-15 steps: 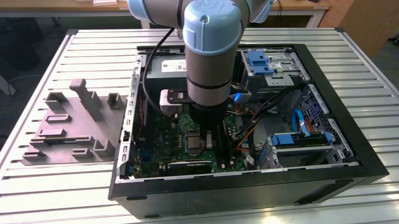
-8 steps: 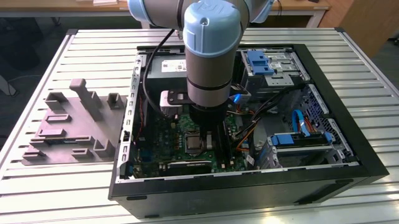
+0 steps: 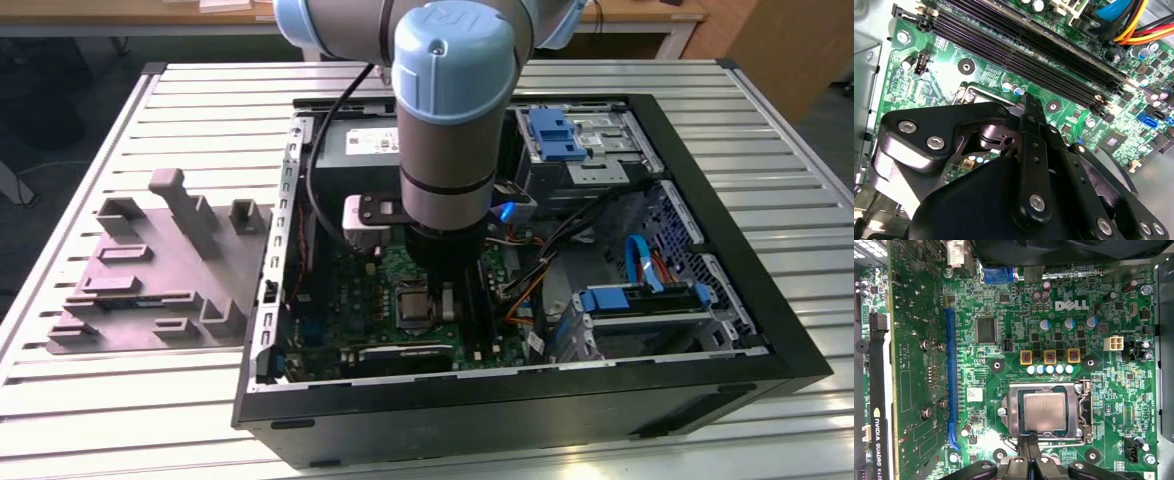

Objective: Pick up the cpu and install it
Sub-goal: 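Install the first cpu locking lever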

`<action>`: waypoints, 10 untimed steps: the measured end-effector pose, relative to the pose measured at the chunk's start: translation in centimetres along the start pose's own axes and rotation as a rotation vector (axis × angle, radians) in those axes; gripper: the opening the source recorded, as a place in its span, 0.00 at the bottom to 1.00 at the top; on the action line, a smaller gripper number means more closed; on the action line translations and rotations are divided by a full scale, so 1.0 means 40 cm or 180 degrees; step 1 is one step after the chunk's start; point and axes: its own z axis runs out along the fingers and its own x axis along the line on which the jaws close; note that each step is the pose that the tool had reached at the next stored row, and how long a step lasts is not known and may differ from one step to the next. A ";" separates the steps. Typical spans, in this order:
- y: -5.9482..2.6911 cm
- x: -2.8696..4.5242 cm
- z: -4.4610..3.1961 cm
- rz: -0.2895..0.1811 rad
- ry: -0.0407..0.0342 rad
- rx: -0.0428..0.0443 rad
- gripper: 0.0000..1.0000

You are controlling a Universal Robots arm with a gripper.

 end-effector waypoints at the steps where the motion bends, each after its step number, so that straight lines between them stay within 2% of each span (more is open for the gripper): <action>1: 0.000 0.000 0.001 0.0000 0.0000 0.0000 0.11; 10: 0.000 0.005 0.012 0.0000 0.0000 0.0000 0.11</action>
